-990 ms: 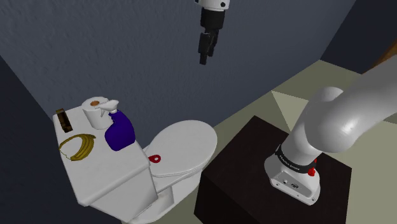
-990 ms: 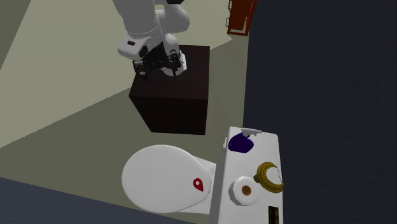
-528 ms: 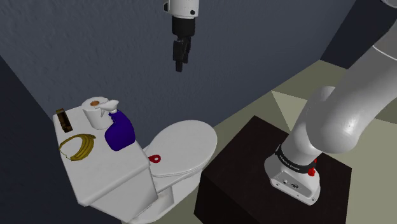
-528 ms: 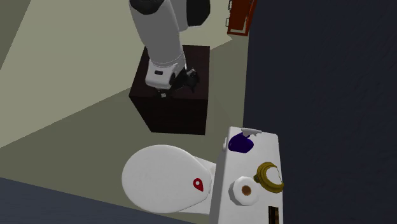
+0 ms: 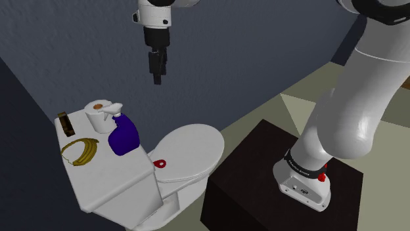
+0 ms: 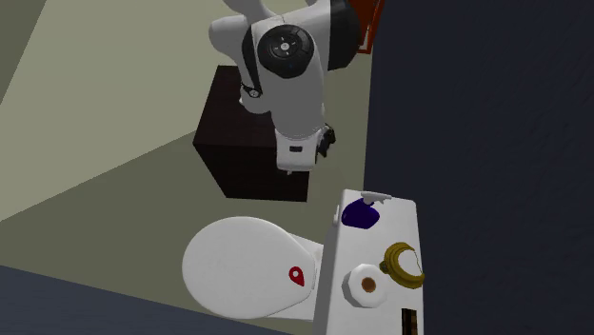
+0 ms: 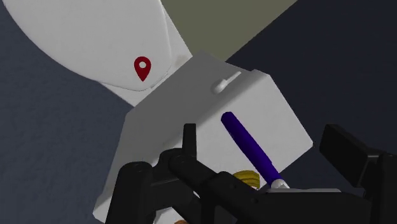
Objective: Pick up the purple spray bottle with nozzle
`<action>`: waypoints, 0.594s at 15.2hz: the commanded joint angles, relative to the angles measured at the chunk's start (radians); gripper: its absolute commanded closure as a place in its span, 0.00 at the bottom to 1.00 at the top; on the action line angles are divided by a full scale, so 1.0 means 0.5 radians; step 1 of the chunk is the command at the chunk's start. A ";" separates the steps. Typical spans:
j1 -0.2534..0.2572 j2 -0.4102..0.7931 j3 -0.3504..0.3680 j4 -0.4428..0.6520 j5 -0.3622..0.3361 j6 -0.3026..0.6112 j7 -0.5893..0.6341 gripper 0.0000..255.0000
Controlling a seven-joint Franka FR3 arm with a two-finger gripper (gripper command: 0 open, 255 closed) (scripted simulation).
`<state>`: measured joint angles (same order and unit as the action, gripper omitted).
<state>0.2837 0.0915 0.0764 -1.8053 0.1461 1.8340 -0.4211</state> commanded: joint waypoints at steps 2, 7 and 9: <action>0.042 0.202 0.046 0.225 0.013 -0.049 -0.060 0.00; 0.129 0.530 0.131 0.612 0.011 -0.145 -0.128 0.00; 0.170 0.666 0.164 0.785 0.004 -0.197 -0.152 0.00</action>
<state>0.3576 0.3819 0.1498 -1.4649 0.1506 1.7487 -0.4909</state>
